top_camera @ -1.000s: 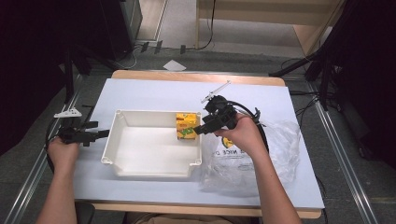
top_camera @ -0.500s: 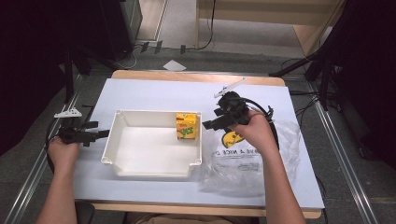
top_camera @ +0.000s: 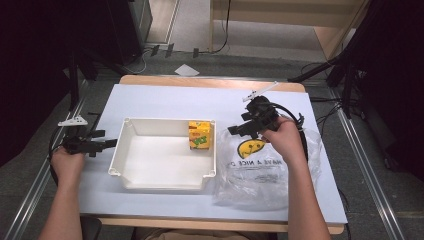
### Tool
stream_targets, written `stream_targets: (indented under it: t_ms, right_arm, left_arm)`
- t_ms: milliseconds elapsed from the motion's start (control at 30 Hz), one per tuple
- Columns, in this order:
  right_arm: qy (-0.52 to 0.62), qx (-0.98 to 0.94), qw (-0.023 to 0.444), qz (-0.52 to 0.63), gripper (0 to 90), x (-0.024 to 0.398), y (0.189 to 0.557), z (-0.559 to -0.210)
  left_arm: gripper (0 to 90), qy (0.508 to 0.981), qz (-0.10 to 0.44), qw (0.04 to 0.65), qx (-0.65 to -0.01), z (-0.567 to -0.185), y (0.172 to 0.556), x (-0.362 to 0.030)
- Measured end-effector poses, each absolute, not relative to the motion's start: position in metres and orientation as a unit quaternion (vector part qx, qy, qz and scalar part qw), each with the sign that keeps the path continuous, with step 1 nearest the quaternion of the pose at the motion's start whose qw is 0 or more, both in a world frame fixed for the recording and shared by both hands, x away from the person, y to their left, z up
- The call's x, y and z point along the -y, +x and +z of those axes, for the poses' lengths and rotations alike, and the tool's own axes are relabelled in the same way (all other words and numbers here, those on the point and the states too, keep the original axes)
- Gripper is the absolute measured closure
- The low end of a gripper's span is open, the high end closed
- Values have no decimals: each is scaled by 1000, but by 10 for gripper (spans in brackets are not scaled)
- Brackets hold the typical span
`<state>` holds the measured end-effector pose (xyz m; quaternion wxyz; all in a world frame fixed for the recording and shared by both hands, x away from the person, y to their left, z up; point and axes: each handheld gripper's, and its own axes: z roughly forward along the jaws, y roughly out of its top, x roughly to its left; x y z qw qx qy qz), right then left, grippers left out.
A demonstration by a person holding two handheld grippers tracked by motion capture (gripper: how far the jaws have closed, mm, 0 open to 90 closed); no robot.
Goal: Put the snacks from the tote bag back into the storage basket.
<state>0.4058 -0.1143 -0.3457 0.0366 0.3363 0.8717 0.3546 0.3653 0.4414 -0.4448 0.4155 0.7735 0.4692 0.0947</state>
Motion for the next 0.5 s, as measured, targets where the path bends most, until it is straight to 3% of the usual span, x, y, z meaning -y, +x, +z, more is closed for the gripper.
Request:
stream_targets:
  t_ms: [267,500]
  right_arm:
    - [334,-872,65,353,246,130,409,-355]
    - [335,-872,63,350,244,136,410,-358]
  left_arm:
    - [161,774,94,415,-468,-445,365,-441]
    - [161,774,94,415,-468,-445,365,-441]
